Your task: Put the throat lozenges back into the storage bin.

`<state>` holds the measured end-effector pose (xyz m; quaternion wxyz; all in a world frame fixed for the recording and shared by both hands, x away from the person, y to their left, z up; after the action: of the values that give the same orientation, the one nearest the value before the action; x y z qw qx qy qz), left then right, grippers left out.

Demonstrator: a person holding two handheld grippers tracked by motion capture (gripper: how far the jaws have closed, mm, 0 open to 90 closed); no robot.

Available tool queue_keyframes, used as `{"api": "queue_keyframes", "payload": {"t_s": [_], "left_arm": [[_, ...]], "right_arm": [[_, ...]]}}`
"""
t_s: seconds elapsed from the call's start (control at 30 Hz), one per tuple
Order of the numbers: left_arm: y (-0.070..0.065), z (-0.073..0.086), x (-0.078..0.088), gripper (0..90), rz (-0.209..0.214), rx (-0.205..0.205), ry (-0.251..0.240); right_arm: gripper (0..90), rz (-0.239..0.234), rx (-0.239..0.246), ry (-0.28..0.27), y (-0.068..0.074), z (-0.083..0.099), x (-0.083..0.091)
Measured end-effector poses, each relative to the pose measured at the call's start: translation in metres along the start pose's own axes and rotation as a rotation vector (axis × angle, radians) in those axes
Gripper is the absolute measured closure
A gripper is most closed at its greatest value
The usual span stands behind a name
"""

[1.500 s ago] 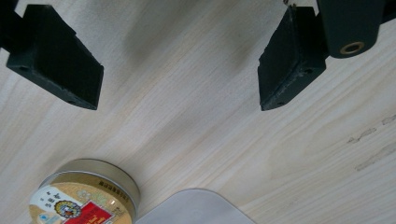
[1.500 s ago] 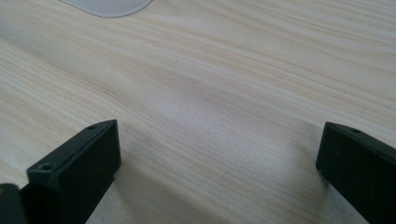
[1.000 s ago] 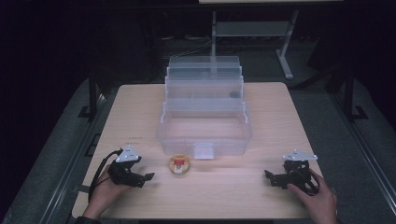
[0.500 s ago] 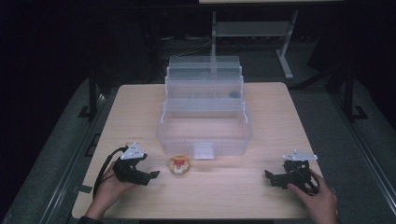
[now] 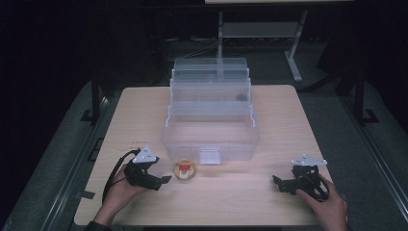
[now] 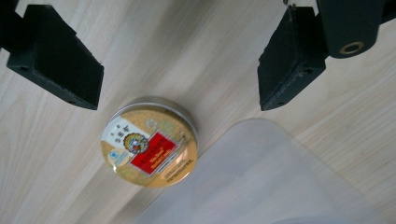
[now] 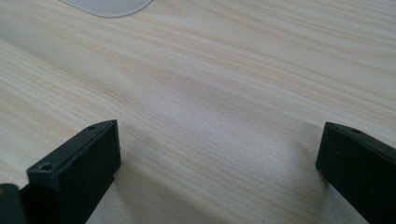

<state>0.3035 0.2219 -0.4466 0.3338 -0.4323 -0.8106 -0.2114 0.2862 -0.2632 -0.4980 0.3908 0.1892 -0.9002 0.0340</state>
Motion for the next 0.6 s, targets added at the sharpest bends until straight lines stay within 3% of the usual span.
{"api": "queue_keyframes", "payload": {"t_s": [0.6], "left_arm": [[-0.012,-0.015,-0.022,13.7,0.036,-0.046,0.030]], "right_arm": [[0.0,0.000,0.000,0.000,0.000,0.000,0.000]]}}
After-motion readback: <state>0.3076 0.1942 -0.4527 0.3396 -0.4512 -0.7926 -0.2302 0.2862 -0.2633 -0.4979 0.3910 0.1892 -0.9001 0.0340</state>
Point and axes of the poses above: each handheld gripper's, and its own axes: x roughly backward along the jaws, z roughly out of its underside, y roughly to its left, the point moved 2 cm from there along -x, roughly forward along the jaws, and after that the axes turned 5 degrees about -x, right-handed, at the moved point
